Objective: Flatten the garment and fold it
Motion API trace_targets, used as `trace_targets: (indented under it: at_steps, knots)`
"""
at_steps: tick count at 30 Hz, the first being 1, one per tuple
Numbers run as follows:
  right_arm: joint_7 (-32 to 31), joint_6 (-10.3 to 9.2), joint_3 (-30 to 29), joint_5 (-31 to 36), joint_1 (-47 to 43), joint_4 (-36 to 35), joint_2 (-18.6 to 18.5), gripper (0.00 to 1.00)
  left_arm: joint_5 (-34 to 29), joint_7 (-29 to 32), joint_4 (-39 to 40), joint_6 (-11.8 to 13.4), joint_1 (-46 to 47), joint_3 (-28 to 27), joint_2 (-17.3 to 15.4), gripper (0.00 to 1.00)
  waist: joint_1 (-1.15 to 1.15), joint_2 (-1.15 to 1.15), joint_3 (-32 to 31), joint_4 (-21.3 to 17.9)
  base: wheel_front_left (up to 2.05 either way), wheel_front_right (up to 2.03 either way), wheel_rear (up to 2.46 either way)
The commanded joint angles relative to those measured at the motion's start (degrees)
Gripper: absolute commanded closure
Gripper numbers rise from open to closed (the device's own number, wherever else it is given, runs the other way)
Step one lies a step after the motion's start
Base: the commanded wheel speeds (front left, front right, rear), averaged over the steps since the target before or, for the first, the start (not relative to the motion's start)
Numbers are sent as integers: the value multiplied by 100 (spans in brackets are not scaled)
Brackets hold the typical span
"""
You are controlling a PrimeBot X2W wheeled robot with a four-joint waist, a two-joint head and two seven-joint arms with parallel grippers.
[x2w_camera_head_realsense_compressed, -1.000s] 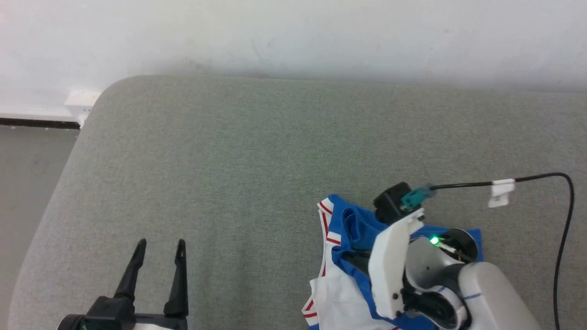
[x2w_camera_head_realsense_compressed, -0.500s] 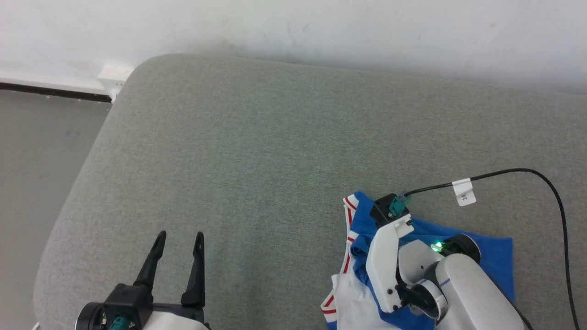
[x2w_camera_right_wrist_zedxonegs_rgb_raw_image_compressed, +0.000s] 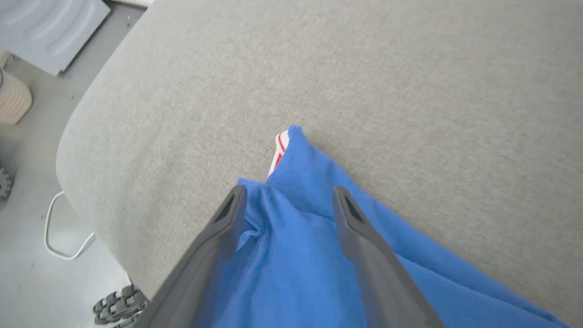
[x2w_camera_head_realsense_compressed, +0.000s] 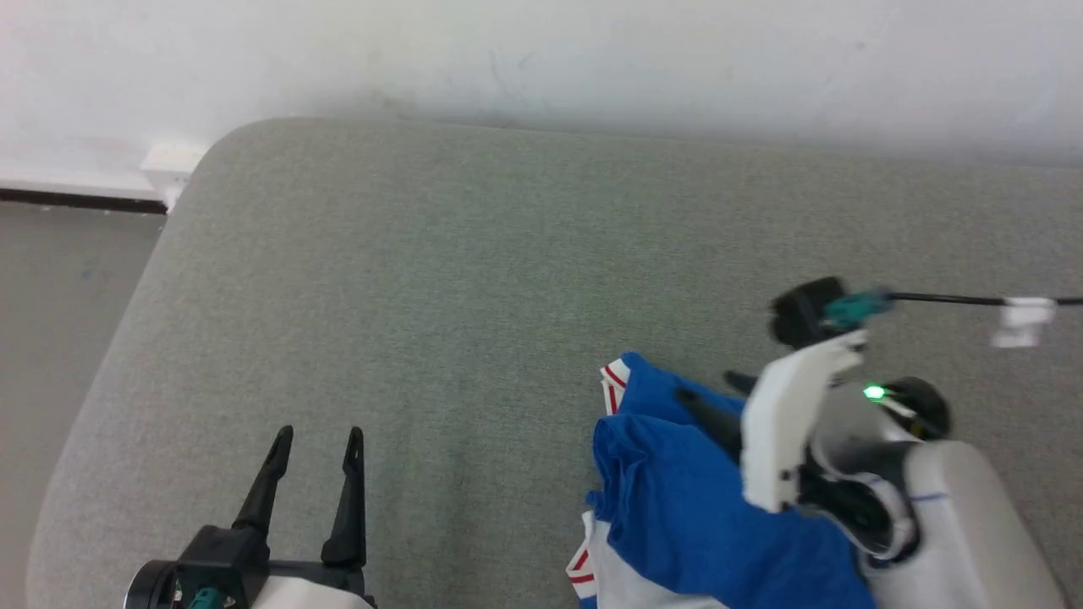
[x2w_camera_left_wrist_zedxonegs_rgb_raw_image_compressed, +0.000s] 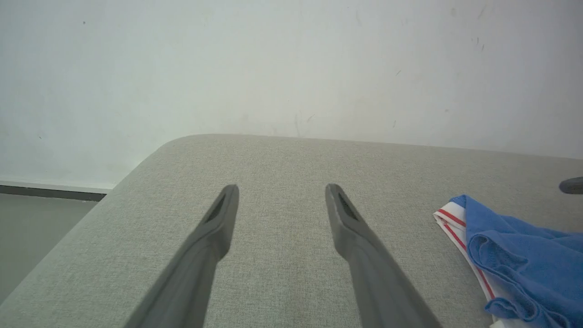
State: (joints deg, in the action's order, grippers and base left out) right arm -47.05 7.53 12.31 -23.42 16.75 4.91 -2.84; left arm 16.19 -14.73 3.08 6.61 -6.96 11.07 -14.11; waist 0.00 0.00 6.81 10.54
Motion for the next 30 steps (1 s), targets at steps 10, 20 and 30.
trace_targets:
  at_steps: [10,20,30]
  knots:
    - [459,-4,-2196,493,-1594,-1752,-12,0,24,-20,211,75,-87,-56,-111,0,0,0,119,-532,0,0,0]
    - [1204,-4,-2185,710,-2283,-1389,-5,0,21,-6,246,57,8,-34,-185,0,0,0,285,-598,0,0,0]
    - [1658,-4,-1990,463,-2069,-60,-4,0,-12,141,324,31,95,4,-337,0,0,0,302,-447,0,0,0]
